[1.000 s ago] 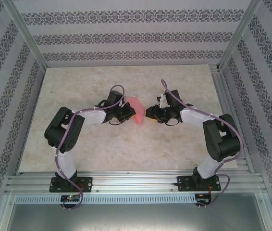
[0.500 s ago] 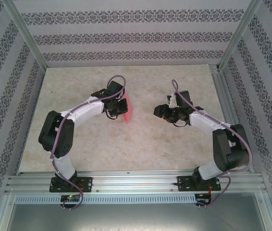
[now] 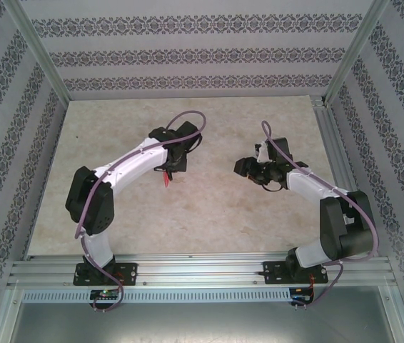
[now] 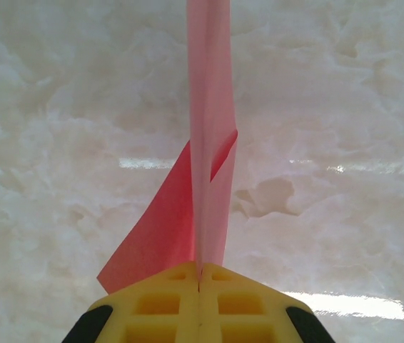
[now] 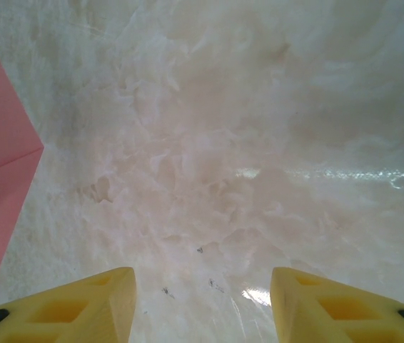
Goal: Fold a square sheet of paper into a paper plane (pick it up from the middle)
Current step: Turn over the paper at the center of the table.
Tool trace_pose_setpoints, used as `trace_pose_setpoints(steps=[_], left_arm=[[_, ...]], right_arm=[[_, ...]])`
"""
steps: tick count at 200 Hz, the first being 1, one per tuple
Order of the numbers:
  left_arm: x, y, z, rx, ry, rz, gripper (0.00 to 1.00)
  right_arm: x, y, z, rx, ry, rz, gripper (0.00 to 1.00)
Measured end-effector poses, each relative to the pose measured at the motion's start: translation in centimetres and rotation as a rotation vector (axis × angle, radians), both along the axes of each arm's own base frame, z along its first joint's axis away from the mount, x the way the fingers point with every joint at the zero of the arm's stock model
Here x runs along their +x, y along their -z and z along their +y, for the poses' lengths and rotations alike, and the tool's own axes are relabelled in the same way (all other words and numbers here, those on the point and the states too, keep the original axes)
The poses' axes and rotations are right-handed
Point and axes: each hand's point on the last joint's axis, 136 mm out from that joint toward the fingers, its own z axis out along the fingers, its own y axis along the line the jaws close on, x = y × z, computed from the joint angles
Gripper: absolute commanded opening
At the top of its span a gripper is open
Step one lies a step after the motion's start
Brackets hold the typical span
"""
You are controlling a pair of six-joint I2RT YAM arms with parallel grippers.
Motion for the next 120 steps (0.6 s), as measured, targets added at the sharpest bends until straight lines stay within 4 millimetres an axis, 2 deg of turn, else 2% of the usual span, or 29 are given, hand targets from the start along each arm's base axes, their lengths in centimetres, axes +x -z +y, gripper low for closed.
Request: trace_pose_setpoints(steps=[52,120], left_arm=[[-1.5,3.5,-2.8,0.217,0.102,0.076,0.00],[-2.7,5.8,-6.8,0.360,0.186,0.089,0.02]], right_arm=[[-0.5,0.8,-1.7,-0.017,0.040,0.012,0.53],[-0.7,2.0,-6.7,-0.053,0.168,0.035,0.56]])
